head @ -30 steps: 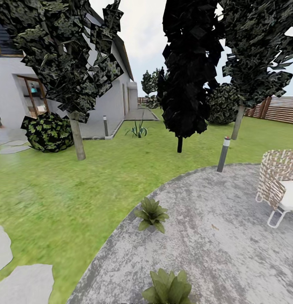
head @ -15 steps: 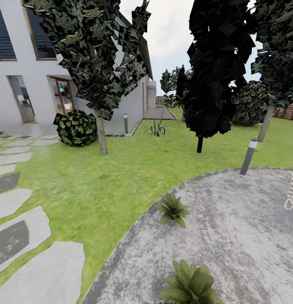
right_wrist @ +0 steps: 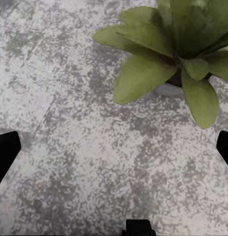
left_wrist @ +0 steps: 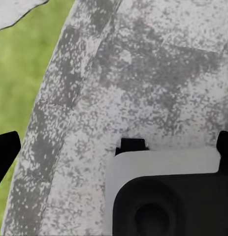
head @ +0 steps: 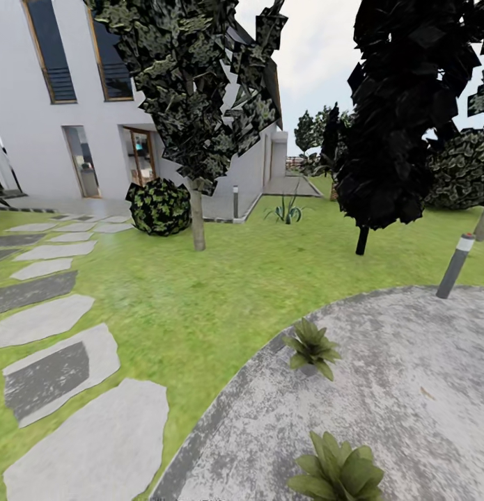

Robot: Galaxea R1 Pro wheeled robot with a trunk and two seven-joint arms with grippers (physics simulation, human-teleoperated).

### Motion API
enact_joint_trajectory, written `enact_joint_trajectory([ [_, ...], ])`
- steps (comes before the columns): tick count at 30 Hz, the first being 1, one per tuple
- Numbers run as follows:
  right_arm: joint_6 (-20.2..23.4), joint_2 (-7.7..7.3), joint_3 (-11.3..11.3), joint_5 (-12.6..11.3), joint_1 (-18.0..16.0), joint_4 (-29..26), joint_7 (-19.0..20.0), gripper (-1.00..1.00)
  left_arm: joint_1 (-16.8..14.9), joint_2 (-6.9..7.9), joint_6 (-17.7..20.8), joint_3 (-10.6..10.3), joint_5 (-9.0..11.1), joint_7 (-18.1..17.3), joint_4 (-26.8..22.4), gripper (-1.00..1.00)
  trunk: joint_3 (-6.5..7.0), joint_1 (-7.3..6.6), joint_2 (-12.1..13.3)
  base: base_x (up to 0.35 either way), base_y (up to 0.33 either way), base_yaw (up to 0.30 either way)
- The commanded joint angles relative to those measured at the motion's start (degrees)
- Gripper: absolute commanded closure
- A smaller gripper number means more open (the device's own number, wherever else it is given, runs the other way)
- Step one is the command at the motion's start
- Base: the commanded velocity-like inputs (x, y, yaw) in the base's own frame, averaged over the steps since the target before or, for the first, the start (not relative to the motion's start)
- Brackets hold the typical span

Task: Pick up the pesticide atomizer in the garden and spray insectifuge to fully cover both potted plants in the garden.

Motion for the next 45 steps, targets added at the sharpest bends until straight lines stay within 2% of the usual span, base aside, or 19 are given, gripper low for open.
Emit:
enact_joint_trajectory([
  [1, -1.1, 0.02, 0.0, 0.0, 0.0, 0.0, 0.0, -1.0, -0.1, 0.0, -0.8, 0.0, 0.1, 0.0, -0.4, -1.0, -0.09, 0.0, 0.0, -0.001, 0.001, 0.266],
  [5, -4.3, 0.03, 0.0, -0.1, -0.1, -0.5, 0.0, -1.0, -1.5, -0.03, -2.7, 0.0, 0.1, 0.0, -3.5, -1.0, -0.22, 0.0, 0.0, 0.0, 0.0, 0.267],
  [14, -5.3, -0.03, -0.1, 0.1, -0.2, -4.0, 0.0, -1.0, -6.0, -0.56, -3.4, 0.0, 0.1, -0.3, -5.0, -1.0, -0.51, 0.0, 0.0, 0.0, 0.0, 0.268],
  [18, -5.4, -0.21, -0.1, 0.1, -0.2, -4.1, 0.0, -1.0, -6.3, -0.6, -3.5, 0.0, 0.2, -0.5, -5.1, -1.0, -0.64, 0.0, 0.0, 0.0, 0.0, 0.268],
  [22, -5.4, -1.23, -0.1, 0.1, -0.2, -3.8, 0.0, -1.0, -6.4, -0.48, -3.5, 0.3, 0.2, -0.8, -5.0, -1.0, -0.78, 0.0, 0.0, 0.0, 0.0, 0.268],
  [26, -5.4, -1.62, -0.1, 0.1, -0.2, -3.6, 0.0, -1.0, -6.4, -0.43, -3.6, 0.2, 0.2, -0.8, -4.9, -1.0, -0.94, 0.0, 0.0, 0.0, 0.0, 0.268],
  [45, -5.4, -1.66, 0.0, 0.1, -0.2, -6.5, 0.0, -1.0, -8.5, -0.06, -3.5, 0.1, 0.1, -0.1, -6.9, -1.0, -1.71, 0.0, 0.0, 0.0, 0.0, 0.268],
])
